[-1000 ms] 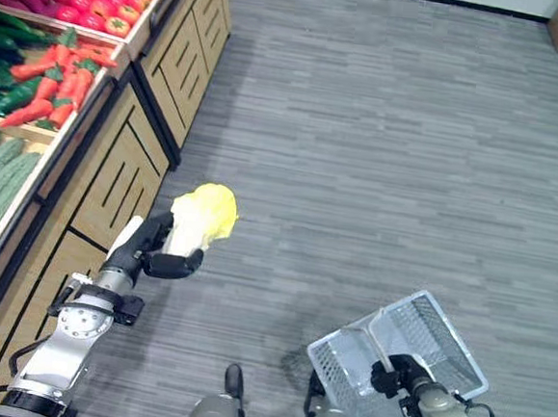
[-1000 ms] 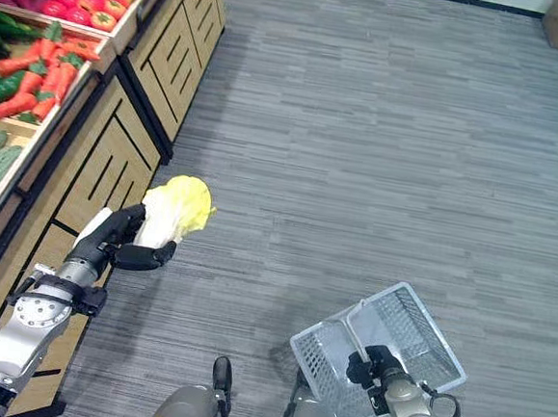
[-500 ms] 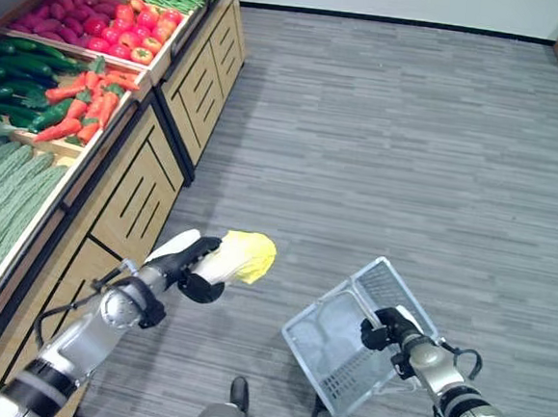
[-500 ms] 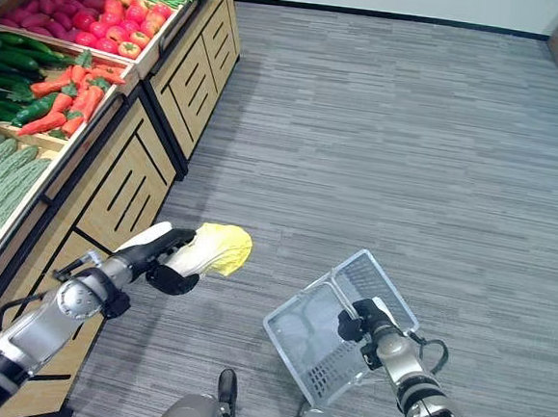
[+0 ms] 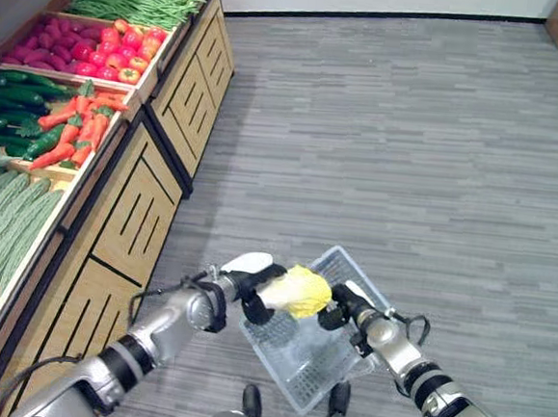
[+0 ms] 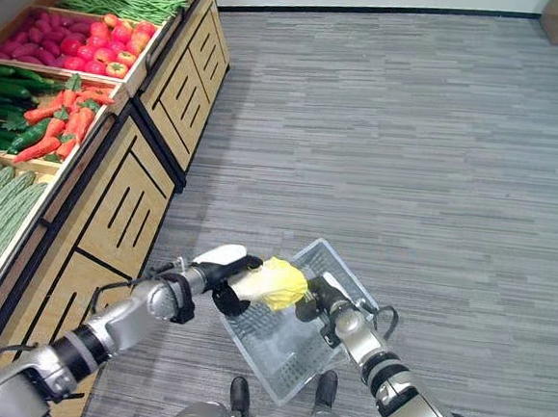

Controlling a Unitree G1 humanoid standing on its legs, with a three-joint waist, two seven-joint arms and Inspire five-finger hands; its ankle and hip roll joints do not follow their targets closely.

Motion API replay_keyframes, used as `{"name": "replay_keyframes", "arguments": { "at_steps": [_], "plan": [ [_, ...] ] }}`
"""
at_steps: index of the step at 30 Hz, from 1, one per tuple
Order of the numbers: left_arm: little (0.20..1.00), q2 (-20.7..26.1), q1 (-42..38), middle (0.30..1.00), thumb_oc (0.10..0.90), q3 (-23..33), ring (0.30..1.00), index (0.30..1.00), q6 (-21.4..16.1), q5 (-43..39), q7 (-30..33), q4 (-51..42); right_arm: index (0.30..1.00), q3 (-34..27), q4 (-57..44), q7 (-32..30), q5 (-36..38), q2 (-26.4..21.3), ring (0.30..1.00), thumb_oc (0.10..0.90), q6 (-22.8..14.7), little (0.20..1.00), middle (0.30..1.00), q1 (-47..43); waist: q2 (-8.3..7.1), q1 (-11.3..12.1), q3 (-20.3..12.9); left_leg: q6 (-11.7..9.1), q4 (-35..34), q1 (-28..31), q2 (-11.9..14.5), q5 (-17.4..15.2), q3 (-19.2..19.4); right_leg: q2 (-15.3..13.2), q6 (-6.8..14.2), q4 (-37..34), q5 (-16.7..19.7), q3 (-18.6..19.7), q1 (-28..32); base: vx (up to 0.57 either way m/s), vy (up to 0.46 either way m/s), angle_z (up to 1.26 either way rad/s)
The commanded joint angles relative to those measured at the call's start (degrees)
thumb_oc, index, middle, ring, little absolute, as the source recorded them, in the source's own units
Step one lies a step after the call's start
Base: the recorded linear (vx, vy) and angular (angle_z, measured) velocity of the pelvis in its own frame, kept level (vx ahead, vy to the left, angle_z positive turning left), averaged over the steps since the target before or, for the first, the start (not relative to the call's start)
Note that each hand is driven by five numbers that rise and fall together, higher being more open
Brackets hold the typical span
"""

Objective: Get the vegetables into the basket

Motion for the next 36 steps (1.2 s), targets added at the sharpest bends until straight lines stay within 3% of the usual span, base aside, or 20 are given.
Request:
{"name": "replay_keyframes", "arguments": {
  "at_steps": [1, 10, 16, 20, 25, 26, 36],
  "plan": [
    [0.300, 0.12, -7.49, 0.300, 0.400, -1.73, 0.300, 0.300, -0.84, 4.37, 2.47, 4.63, 0.300, -0.93, -4.89, -2.78, 0.22, 2.40, 0.300, 0.400, -5.66, 0.300, 0.300, -11.57, -1.57, -0.80, -0.90, -3.84, 0.32, -0.96, 2.55, 1.01, -2.94, -2.35, 5.47, 0.85, -6.35, 0.07, 5.21, 0.01, -0.005, -0.07],
    [0.300, -5.30, -8.52, 0.300, 0.400, -3.27, 0.300, 0.300, -0.14, 6.50, 3.46, 13.04, 0.300, 0.18, -10.96, -1.82, 4.08, 2.71, 0.300, 0.400, -5.67, 0.300, 0.300, -10.30, -1.64, -1.87, -0.70, -4.06, -0.14, -0.72, 3.04, 1.40, -2.25, -2.02, 5.22, 0.72, -6.21, 0.59, 4.93, 0.00, -0.005, -0.04],
    [0.300, -8.66, -10.95, 0.300, 0.400, -4.83, 0.300, 0.300, 0.08, 9.87, 4.11, 17.81, 0.300, 2.38, -20.20, 1.09, 6.30, 1.95, 0.300, 0.400, -6.41, 0.300, 0.300, -6.26, -2.59, -3.36, -0.58, -4.18, -0.46, -0.96, 3.55, 1.54, -1.88, -1.61, 5.23, 0.67, -5.97, 0.94, 4.44, -0.01, -0.014, -0.04],
    [0.300, -10.99, -11.25, 0.300, 0.400, -5.22, 0.300, 0.300, 0.57, 11.26, 4.82, 22.73, 0.300, 3.01, -27.47, 1.67, 6.82, 0.85, 0.300, 0.400, -8.10, 0.300, 0.300, -4.47, -3.01, -4.41, -0.40, -4.20, -0.52, -0.90, 3.73, 1.48, -1.37, -1.45, 5.29, 0.66, -5.83, 1.52, 4.17, -0.01, -0.006, -0.11],
    [0.300, -10.63, -11.85, 0.300, 0.400, -5.27, 0.300, 0.300, 0.12, 12.44, 4.53, 21.82, 0.300, 5.30, -31.17, 3.87, 3.35, -1.62, 0.300, 0.400, -8.13, 0.300, 0.300, -3.63, -3.18, -4.55, -0.26, -4.23, -0.50, -0.52, 3.89, 1.35, -0.99, -1.38, 5.27, 0.71, -5.81, 1.64, 4.22, -0.01, -0.005, -0.10],
    [1.000, -9.87, -11.74, 1.000, 0.900, -4.92, 1.000, 1.000, -0.27, 12.71, 4.75, 20.20, 0.300, 5.10, -31.47, 4.09, 2.78, -2.50, 0.300, 0.400, -8.18, 0.300, 0.300, -2.38, -3.10, -4.51, -0.29, -4.21, -0.50, -0.34, 3.84, 1.31, -1.12, -1.36, 5.24, 0.73, -5.92, 1.57, 4.38, 0.01, 0.002, -0.07],
    [1.000, -6.80, -10.51, 1.000, 0.900, -3.37, 1.000, 1.000, -1.03, 10.58, 3.32, 11.51, 0.300, 4.02, -31.02, 5.06, 2.06, -3.21, 0.300, 0.400, -8.04, 0.300, 0.300, 0.05, -2.84, -3.93, -0.61, -4.18, -0.56, 0.07, 3.63, 1.17, -1.68, -1.66, 5.30, 0.69, -6.19, 0.69, 5.33, 0.00, 0.001, 0.00]
  ]
}}
